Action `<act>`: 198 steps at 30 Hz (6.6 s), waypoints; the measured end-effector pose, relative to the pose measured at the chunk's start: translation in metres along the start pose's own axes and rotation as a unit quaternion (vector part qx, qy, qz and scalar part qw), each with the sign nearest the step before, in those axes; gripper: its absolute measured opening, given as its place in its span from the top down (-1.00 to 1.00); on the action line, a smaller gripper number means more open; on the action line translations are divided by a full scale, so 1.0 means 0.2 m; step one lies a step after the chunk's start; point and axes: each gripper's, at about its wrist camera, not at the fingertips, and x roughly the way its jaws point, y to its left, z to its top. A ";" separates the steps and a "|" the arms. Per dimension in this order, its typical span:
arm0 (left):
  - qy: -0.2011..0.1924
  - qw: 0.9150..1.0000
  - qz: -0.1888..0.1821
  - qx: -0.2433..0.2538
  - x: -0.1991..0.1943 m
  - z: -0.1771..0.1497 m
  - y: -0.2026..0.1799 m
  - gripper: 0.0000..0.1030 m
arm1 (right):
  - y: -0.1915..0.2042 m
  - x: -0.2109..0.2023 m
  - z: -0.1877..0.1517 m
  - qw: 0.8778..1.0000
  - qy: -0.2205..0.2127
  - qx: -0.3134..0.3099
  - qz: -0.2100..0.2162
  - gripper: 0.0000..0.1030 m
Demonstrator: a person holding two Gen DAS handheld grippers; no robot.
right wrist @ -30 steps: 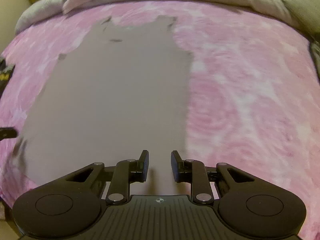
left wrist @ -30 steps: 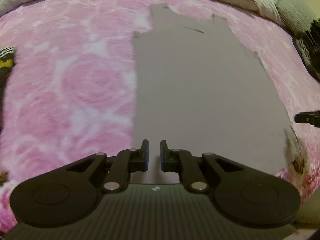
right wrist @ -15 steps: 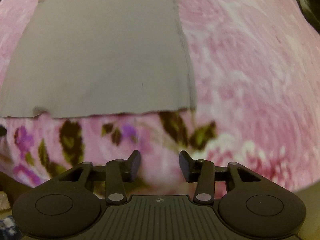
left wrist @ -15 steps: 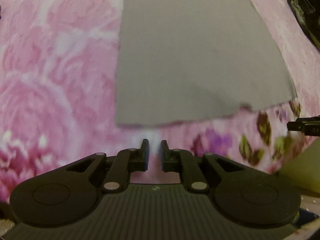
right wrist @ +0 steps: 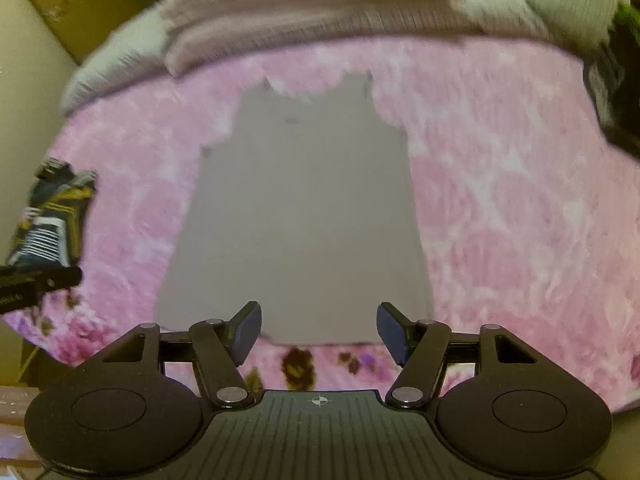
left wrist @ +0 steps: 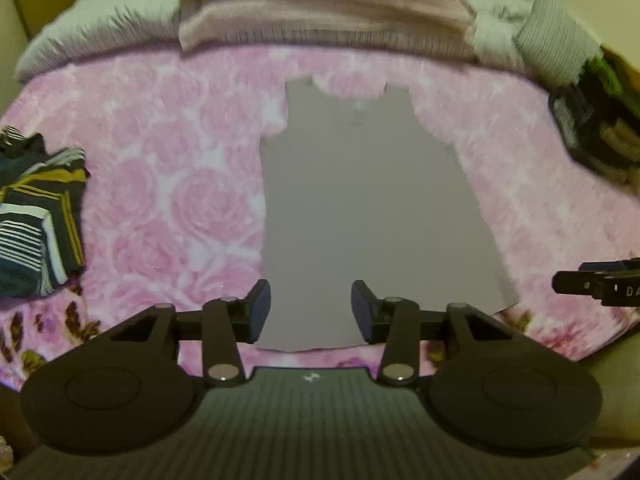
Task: Fold clothes
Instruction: 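Release the grey top and pull both grippers back from it, then move both grippers to the grey top's shoulder straps and pinch them, then fold the straps with both grippers down onto the top's body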
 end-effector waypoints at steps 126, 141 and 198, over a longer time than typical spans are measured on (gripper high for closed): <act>0.019 0.998 -0.028 0.058 0.57 0.63 0.36 -0.24 | -0.17 0.41 0.54 0.996 -0.013 0.089 -0.006 -0.26; -0.040 0.981 -0.070 0.179 1.57 1.26 0.34 -0.06 | -0.70 1.34 1.25 0.994 -0.075 -0.067 0.052 -0.02; 0.035 0.938 -0.206 -0.277 1.16 0.02 0.39 0.44 | -0.53 0.99 -0.01 0.894 -0.028 0.422 0.146 0.14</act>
